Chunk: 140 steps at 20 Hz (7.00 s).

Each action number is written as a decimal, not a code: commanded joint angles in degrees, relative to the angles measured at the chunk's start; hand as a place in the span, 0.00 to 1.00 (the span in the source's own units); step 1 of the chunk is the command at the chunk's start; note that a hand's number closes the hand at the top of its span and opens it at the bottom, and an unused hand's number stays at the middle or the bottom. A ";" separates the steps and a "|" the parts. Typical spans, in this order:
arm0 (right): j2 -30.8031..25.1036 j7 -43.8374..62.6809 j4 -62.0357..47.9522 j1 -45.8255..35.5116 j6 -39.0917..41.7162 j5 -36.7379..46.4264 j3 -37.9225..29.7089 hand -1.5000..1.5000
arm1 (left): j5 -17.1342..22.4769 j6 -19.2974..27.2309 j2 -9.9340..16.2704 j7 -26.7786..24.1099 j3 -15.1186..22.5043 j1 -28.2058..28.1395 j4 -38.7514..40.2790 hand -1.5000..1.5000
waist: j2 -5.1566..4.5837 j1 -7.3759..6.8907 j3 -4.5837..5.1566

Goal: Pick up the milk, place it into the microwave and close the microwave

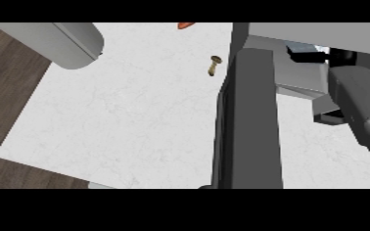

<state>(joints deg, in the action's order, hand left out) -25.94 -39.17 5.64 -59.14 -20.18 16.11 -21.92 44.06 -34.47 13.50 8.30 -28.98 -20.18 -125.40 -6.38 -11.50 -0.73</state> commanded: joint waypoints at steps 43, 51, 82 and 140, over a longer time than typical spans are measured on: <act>10.73 2.88 0.30 -5.88 -0.17 0.96 -0.65 0.00 | -13.92 -6.11 -5.61 -2.75 9.14 3.21 9.23 0.00 | 3.98 6.63 0.60; 10.58 -5.25 0.22 1.39 18.92 -3.01 -3.60 0.00 | -16.03 -12.25 -7.86 -3.91 15.49 1.27 9.76 0.00 | 4.72 8.21 0.53; 15.74 -17.36 23.45 46.24 36.97 -8.01 1.66 0.00 | -54.44 -4.61 -12.75 -18.60 33.41 19.72 35.52 1.00 | 7.07 15.12 0.99; 3.81 24.24 108.79 80.43 52.27 -47.33 16.94 0.00 | -14.44 68.87 -13.50 -22.77 79.38 69.73 73.32 1.00 | 3.68 24.86 1.07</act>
<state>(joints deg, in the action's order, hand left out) -21.09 -17.07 112.51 21.33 32.94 -29.80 -4.53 26.35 33.62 -0.02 -13.93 52.18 45.78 -54.53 -2.54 12.94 0.32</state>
